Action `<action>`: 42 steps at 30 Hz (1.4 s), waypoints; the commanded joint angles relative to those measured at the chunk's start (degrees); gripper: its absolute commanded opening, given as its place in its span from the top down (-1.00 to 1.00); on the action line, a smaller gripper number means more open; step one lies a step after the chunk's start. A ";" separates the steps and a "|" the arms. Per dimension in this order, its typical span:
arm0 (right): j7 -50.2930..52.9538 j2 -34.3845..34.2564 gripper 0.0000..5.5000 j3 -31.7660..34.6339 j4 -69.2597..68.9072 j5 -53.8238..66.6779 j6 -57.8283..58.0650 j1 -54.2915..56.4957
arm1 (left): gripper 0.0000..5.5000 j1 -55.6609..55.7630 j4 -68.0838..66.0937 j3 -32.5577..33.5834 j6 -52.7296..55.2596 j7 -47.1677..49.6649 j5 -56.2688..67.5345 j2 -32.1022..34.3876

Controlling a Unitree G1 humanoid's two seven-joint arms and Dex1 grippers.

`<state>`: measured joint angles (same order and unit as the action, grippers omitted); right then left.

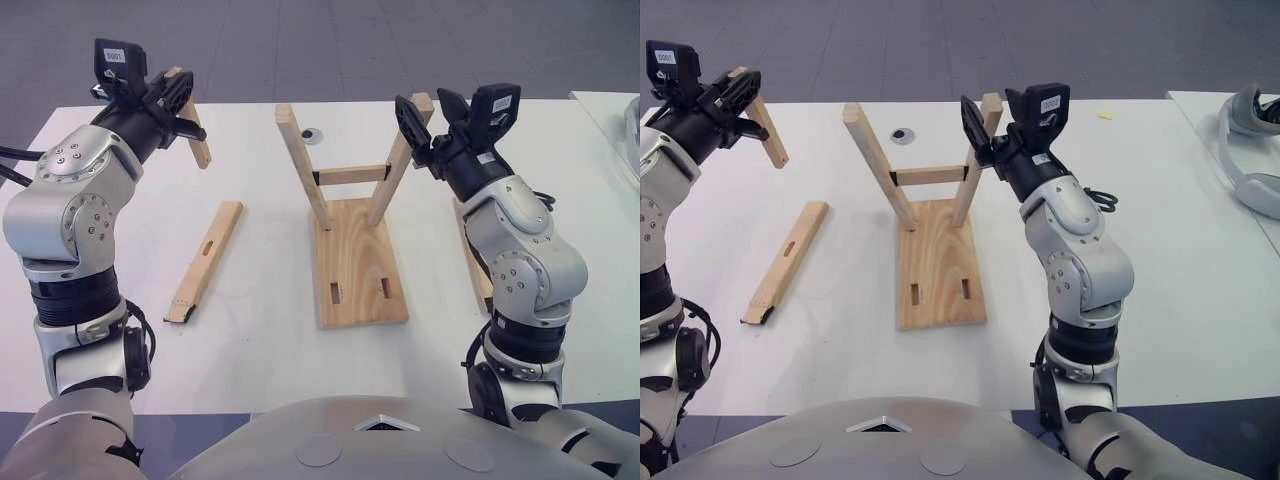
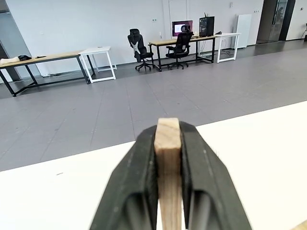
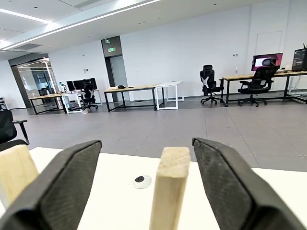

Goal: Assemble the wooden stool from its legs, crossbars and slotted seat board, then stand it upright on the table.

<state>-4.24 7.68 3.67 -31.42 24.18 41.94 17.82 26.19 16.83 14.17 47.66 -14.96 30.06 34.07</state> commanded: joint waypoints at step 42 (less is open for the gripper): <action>0.76 0.19 -0.29 -0.79 -2.50 -1.70 1.29 -5.97 | 0.85 -36.73 1.87 4.89 -36.82 -13.72 -5.08 -11.02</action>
<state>-3.20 7.34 3.11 -33.52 22.33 42.29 11.31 -9.01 17.64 19.35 11.70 -29.29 26.21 23.43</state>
